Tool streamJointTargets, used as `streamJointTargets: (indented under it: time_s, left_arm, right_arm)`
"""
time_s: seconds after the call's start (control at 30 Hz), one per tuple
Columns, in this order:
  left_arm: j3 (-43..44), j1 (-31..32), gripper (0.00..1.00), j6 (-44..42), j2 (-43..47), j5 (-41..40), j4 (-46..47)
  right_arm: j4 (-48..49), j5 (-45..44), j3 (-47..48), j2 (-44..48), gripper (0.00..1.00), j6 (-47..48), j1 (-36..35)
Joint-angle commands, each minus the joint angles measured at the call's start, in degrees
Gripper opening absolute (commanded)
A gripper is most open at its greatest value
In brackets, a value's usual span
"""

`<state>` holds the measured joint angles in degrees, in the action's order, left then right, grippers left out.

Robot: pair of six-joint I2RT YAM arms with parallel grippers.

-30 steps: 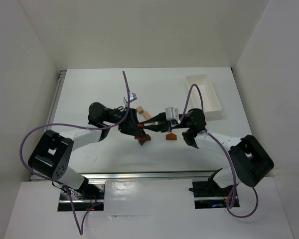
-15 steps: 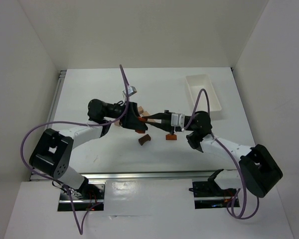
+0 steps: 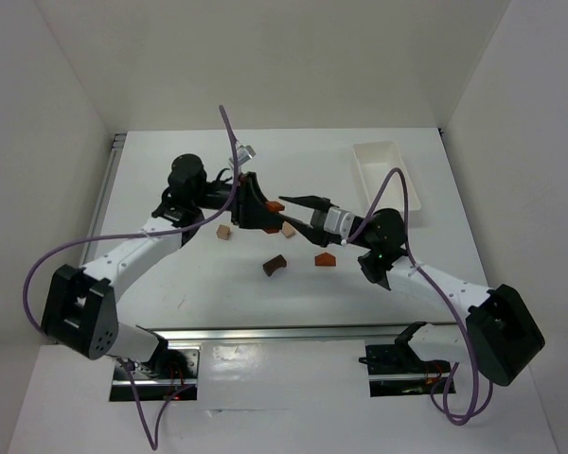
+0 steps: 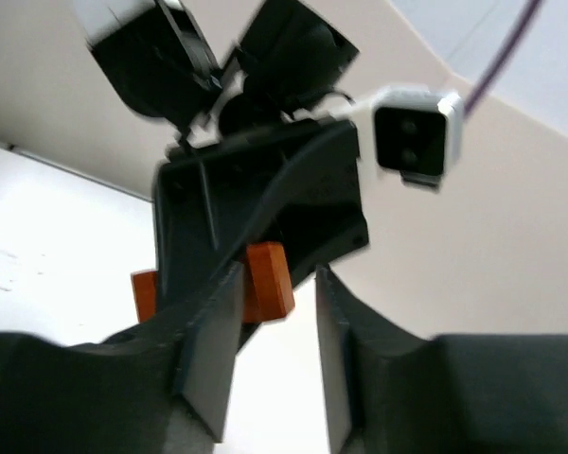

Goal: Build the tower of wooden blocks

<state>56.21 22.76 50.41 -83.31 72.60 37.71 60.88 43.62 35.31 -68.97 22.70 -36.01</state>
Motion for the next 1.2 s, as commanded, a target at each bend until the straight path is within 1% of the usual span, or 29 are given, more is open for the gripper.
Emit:
streamJointTargets:
  time_s: [0.0, 0.03, 0.07, 0.1, 0.13, 0.17, 0.23, 0.27, 0.33, 0.37, 0.4, 0.43, 0.47, 0.5, 0.53, 0.57, 0.6, 0.63, 0.67, 0.73, 0.77, 0.83, 0.9, 1.0, 1.03, 1.1, 1.17]
  left_arm:
    - [4.53, 0.53, 0.0, -22.88, 7.62, -10.97, -25.81]
    - [4.53, 1.05, 0.0, -24.03, 8.85, -13.16, -28.02]
    - [5.4, 1.05, 0.0, -25.35, 10.87, -18.49, -30.66]
    - [6.45, 1.05, 0.0, -27.8, 11.58, -22.03, -33.55]
    - [7.07, 1.66, 0.0, -28.78, 11.59, -25.37, -38.98]
    - [8.47, 1.67, 0.0, -29.57, 12.11, -30.88, -41.29]
    - [10.06, 1.67, 0.0, -30.19, 11.07, -35.66, -45.43]
    - [11.8, 2.19, 0.0, -30.2, 10.45, -40.21, -49.71]
    - [13.75, 2.81, 0.0, -30.2, 7.92, -46.72, -54.83]
    - [15.41, 2.81, 0.0, -29.33, 6.85, -54.15, -57.03]
    - [16.56, 3.33, 0.0, -28.71, 5.62, -57.8, -62.1]
    - [17.7, 3.86, 0.0, -27.75, 4.39, -60.96, -64.67]
    - [19.54, 3.87, 0.0, -26.87, 1.86, -67.61, -66.87]
    - [20.69, 4.65, 0.0, -25.12, 0.44, -70.37, -69.24]
    - [21.66, 5.18, 0.0, -24.4, -0.88, -72.66, -73.79]
    - [22.45, 5.19, 0.0, -23.35, -3.33, -77.38, -75.75]
    - [24.37, 6.06, 0.0, -20.65, -4.48, -79.69, -78.21]
    - [25.17, 6.76, 0.0, -19.75, -5.54, -81.28, -82.67]
    - [25.18, 6.77, 0.0, -19.04, -6.42, -84.17, -84.54]
    - [25.8, 8.96, 0.0, -15.88, -8.36, -87.52, -87.97]
    - [25.8, 9.49, 0.0, -14.48, -9.15, -90.76, -91.64]
    - [24.66, 10.63, 0.0, -11.58, -11.34, -92.37, -94.57]
    - [21.86, 11.24, 0.0, -10.43, -12.4, -93.16, -96.5]
    - [18.25, 12.91, 0.0, -9.9, -12.93, -92.55, -96.51]
    - [15.89, 14.14, 0.0, -9.9, -12.93, -91.68, -94.42]
    - [14.2, 15.29, 0.0, -10.42, -13.63, -92.19, -92.92]
    - [14.2, 15.9, 0.0, -8.15, -15.56, -93.51, -94.21]
  right_arm:
    - [1.95, -1.52, 2.22, 0.94, 0.45, 1.21, -0.73]
    - [1.96, -2.04, 2.22, 0.94, 0.51, 1.21, -0.73]
    - [1.96, -2.04, 2.83, 0.94, 0.62, 1.21, -0.73]
    - [1.96, -2.04, 2.83, 0.94, 0.64, 1.21, -0.73]
    - [0.92, -2.04, 2.83, 0.94, 0.64, 1.21, -0.73]
    - [0.9, -2.04, 2.83, 1.81, 0.64, 1.21, -0.73]
    - [0.21, -2.57, 2.83, 3.13, 0.64, 1.9, -0.73]
    - [-0.41, -4.92, 3.36, 3.14, 0.64, 1.91, -0.73]
    - [-3.12, -6.34, 3.36, 5.24, 0.64, 3.75, -0.73]
    - [-5.92, -8.0, 4.06, 5.86, 0.64, 3.76, -0.73]
    - [-7.17, -9.15, 4.07, 6.39, 0.65, 4.63, -0.73]
    - [-8.4, -10.38, 4.07, 7.44, 0.65, 4.64, -0.73]
    - [-9.37, -13.44, 4.07, 8.06, 0.65, 5.24, -0.73]
    - [-10.42, -15.56, 4.07, 8.58, 0.65, 5.25, -0.73]
    - [-11.3, -17.23, 4.07, 9.63, 0.65, 5.25, -0.73]
    - [-12.18, -21.51, 4.07, 9.64, 0.65, 5.25, -0.73]
    - [-13.15, -23.9, 4.07, 10.34, 0.65, 5.25, -0.73]
    - [-14.11, -26.02, 4.07, 10.35, 0.65, 5.25, -0.73]
    - [-16.04, -30.21, 4.07, 10.35, 0.65, 5.25, -0.73]
    - [-18.07, -34.02, 4.59, 9.74, 0.65, 3.85, -0.73]
    - [-19.12, -37.08, 4.59, 8.95, 0.65, 3.84, -0.73]
    - [-20.62, -39.39, 4.59, 8.24, 0.65, 2.36, -0.73]
    - [-21.33, -41.23, 4.07, 8.24, 0.64, 1.83, -0.73]
    - [-22.03, -41.24, 3.37, 8.24, 0.64, 1.82, -0.73]
    - [-22.64, -40.72, 3.36, 8.24, 0.64, 1.82, -0.73]
    - [-23.26, -40.72, 2.75, 8.24, 0.64, 1.82, -0.73]
    - [-24.14, -40.72, 2.75, 8.24, 0.64, 1.82, -0.73]
